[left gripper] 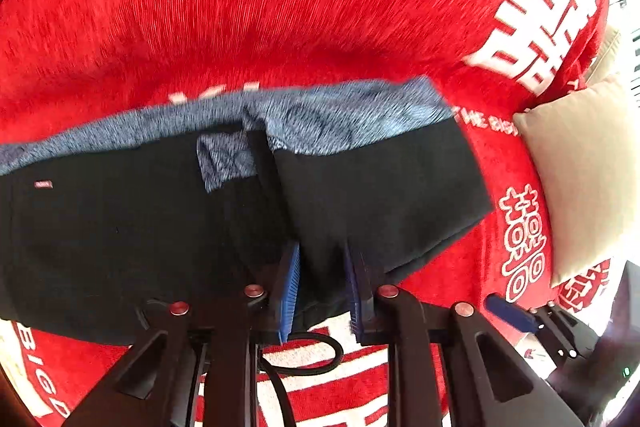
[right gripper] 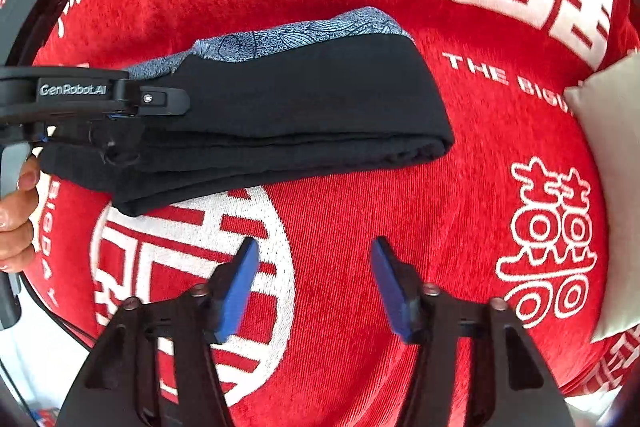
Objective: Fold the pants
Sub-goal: 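Release the folded trousers with the right gripper and withdraw both grippers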
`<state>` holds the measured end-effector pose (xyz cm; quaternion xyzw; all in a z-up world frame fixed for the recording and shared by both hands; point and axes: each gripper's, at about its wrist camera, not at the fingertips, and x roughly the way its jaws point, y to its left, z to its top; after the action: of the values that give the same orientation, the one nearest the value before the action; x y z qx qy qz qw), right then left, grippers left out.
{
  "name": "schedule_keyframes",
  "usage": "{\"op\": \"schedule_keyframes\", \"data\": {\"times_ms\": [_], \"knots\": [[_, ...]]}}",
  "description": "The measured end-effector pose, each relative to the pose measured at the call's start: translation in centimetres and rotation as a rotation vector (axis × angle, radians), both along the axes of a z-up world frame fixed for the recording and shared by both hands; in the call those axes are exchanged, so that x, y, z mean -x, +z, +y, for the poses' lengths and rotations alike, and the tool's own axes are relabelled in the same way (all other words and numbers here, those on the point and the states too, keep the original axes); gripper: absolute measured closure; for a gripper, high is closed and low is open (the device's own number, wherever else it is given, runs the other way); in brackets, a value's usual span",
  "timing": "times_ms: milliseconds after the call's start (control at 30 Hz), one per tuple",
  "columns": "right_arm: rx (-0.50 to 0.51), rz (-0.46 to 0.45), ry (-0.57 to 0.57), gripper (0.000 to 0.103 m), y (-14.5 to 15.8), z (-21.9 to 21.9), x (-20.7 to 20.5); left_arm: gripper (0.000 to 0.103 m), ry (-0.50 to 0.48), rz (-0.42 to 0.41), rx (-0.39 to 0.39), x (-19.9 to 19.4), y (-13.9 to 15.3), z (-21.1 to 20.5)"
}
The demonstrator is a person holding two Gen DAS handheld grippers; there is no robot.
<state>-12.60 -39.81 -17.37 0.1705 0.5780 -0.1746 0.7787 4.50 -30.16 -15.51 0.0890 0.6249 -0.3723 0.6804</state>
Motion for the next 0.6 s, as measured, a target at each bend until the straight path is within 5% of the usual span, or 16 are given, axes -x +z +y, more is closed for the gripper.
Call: {"op": "schedule_keyframes", "data": {"times_ms": [100, 267, 500, 533, 600], "knots": [[-0.003, -0.006, -0.016, 0.045, 0.3, -0.8, 0.5, 0.092, -0.009, -0.006, 0.009, 1.0, 0.4, 0.8], [-0.030, 0.025, -0.031, 0.045, -0.7, -1.3, 1.2, 0.092, 0.002, 0.034, -0.058, 3.4, -3.5, 2.6], [-0.106, -0.001, -0.060, 0.045, -0.8, -2.1, 0.5, 0.090, 0.060, -0.026, -0.065, 2.7, -1.1, 3.9], [-0.112, -0.011, -0.059, 0.045, -0.6, -2.2, 0.2, 0.084, 0.079, -0.040, -0.068, 2.1, -0.5, 4.1], [-0.122, -0.038, -0.048, 0.045, 0.0, -2.3, -0.6, 0.019, 0.146, -0.060, -0.062, -0.3, 0.1, 5.1]]}}
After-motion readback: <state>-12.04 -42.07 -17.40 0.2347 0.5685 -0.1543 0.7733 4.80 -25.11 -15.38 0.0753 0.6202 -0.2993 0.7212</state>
